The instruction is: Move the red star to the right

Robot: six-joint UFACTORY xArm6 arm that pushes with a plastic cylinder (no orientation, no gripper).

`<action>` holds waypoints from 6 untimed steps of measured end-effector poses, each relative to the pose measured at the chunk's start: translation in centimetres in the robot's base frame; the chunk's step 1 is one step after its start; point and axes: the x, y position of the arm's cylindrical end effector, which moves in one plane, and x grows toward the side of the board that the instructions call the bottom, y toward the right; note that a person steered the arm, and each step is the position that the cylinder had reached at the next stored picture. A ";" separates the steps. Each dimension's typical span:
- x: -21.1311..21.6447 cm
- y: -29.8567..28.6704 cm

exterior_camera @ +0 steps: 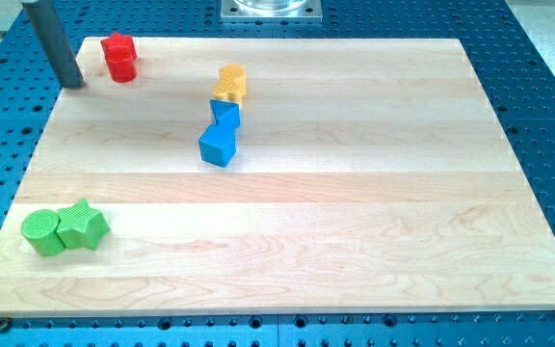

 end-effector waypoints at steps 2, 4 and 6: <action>-6.0 4.8; -5.2 9.5; 1.0 13.6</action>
